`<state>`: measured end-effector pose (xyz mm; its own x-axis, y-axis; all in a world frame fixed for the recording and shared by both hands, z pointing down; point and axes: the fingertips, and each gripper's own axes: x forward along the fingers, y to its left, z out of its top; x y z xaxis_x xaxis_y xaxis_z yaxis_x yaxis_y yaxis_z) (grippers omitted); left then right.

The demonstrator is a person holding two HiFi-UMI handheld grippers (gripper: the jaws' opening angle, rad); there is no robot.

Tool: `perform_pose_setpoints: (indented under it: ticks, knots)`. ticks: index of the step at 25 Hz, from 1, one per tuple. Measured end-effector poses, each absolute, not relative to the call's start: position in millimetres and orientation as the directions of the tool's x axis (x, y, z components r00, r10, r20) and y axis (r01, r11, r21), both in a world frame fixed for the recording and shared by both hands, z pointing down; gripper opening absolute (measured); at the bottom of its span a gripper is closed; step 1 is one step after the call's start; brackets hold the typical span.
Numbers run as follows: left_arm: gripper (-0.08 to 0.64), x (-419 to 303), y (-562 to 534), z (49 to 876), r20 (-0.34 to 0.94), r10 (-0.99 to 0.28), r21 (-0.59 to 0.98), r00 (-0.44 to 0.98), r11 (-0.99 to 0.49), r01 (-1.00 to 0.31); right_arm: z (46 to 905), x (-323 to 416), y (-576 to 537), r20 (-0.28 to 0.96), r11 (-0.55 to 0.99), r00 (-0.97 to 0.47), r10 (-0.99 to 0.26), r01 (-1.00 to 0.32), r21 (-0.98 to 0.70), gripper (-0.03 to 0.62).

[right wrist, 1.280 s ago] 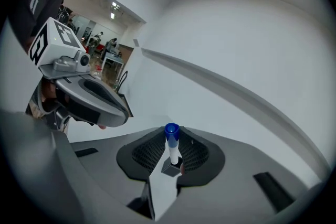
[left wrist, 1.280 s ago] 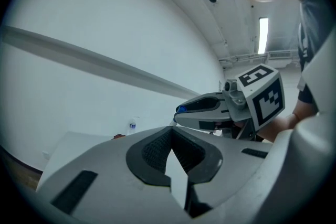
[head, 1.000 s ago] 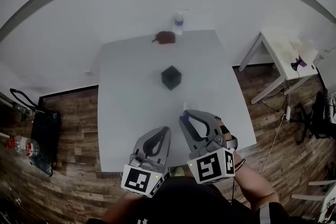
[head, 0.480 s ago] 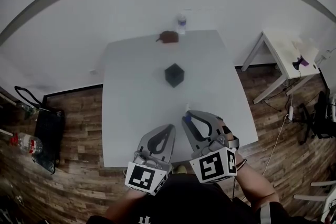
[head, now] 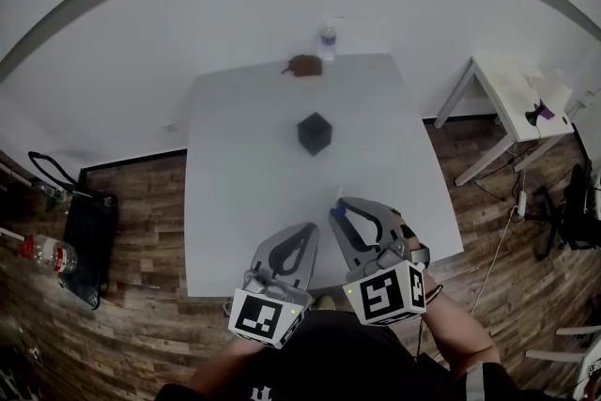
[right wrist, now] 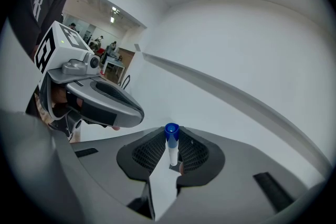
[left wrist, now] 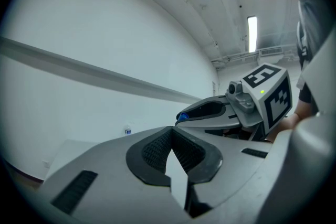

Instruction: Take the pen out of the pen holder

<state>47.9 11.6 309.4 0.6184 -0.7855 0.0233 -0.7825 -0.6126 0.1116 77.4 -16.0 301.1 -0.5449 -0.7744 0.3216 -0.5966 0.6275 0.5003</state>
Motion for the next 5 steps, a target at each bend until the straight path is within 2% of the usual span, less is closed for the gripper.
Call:
perform_pose_setpoints:
  ticks: [5]
  knots:
    - [0.005,46.9,8.0,310.8,0.031,-0.789,0.121,0.613,-0.606,-0.786,303.2,76.9,-20.4,0.328,0.637,-0.551,-0.767,-0.594,0.491,0.080]
